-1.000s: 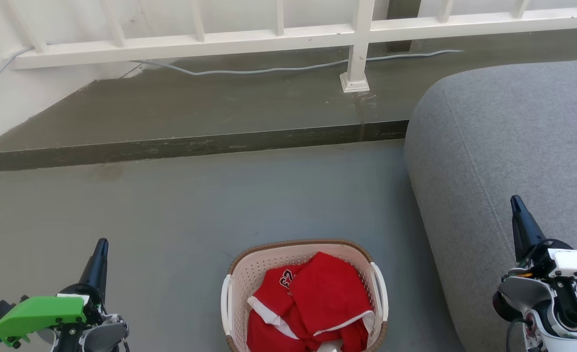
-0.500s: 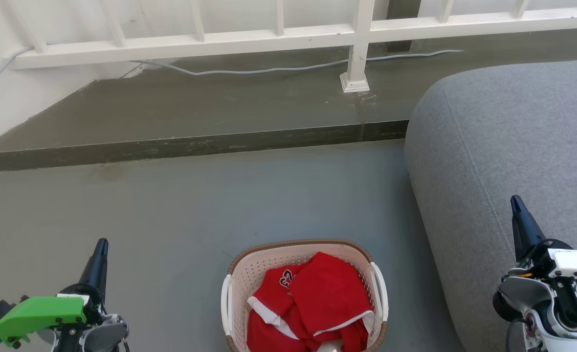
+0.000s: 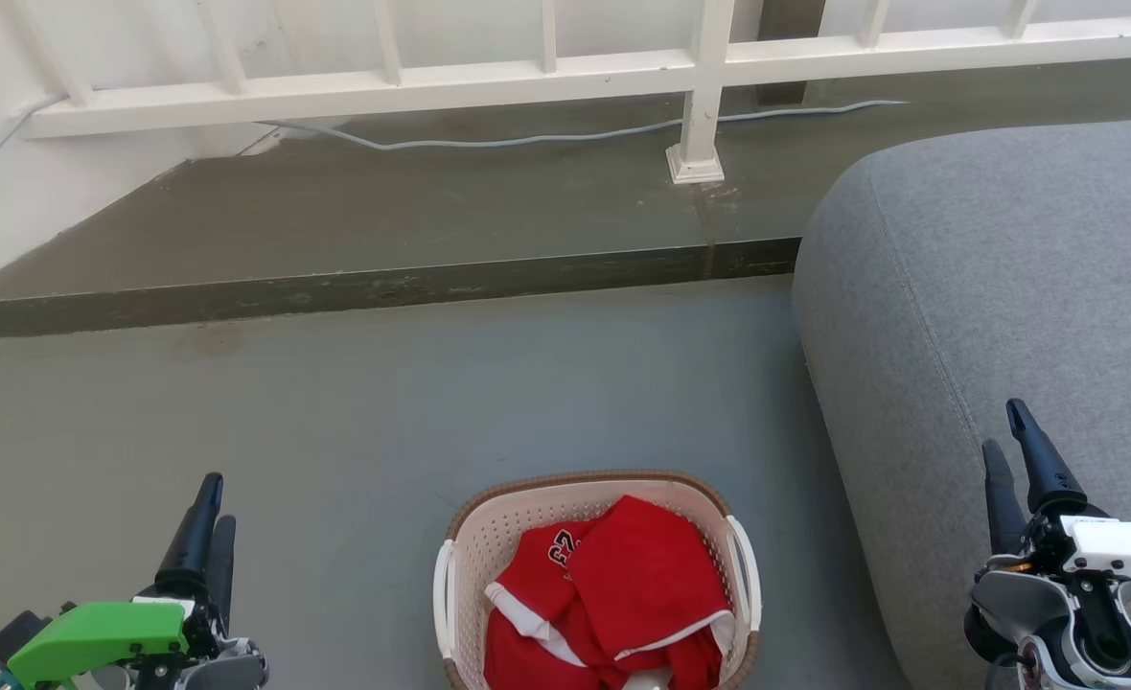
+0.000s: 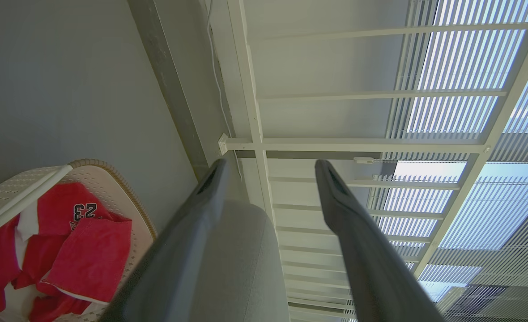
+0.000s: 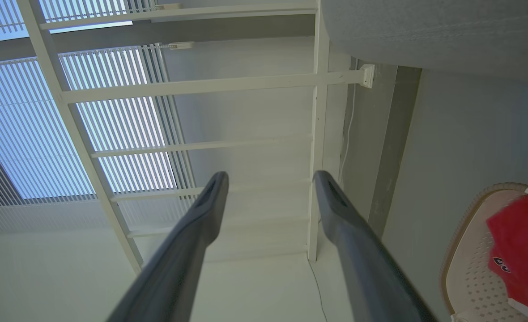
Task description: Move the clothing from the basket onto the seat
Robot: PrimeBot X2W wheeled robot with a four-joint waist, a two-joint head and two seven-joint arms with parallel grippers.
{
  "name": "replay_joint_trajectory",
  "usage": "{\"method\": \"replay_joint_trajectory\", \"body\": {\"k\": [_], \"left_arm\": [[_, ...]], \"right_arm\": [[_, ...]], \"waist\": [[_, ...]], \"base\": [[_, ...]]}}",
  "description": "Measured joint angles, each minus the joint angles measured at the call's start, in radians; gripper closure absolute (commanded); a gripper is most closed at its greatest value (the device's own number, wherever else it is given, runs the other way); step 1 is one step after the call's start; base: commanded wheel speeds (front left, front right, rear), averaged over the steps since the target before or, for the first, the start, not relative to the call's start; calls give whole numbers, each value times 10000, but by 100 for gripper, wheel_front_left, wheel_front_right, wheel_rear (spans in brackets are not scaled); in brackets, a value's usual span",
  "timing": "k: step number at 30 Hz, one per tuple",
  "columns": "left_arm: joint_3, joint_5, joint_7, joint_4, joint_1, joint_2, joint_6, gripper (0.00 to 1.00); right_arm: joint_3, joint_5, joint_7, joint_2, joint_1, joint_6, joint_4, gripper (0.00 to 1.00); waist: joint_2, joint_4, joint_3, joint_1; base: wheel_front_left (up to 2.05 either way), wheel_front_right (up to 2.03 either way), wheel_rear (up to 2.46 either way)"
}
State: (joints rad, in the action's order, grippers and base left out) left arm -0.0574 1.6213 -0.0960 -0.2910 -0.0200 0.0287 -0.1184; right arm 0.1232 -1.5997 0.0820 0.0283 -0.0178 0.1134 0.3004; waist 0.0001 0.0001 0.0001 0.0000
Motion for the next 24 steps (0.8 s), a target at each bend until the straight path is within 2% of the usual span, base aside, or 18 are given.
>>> {"method": "replay_joint_trajectory", "body": {"k": [9,16,24], "left_arm": [[253,-546,276,303,-19,86,0,0],[591,-1636,702,531,-134,466,0,0],[1034,-3250,1080,579,-168,905,0,0]], "right_arm": [[-173,502,-295,67,-1,0,-88,0],[-616,1797,-610,600,-20,2,-332,0],[-936,3108,-924,775,-30,-13,-336,0]], "waist": [[0,-15,-54,0],[0,-14,-99,0],[0,-16,-151,0]], "base": [[0,0,0],[0,0,0],[0,0,0]]}}
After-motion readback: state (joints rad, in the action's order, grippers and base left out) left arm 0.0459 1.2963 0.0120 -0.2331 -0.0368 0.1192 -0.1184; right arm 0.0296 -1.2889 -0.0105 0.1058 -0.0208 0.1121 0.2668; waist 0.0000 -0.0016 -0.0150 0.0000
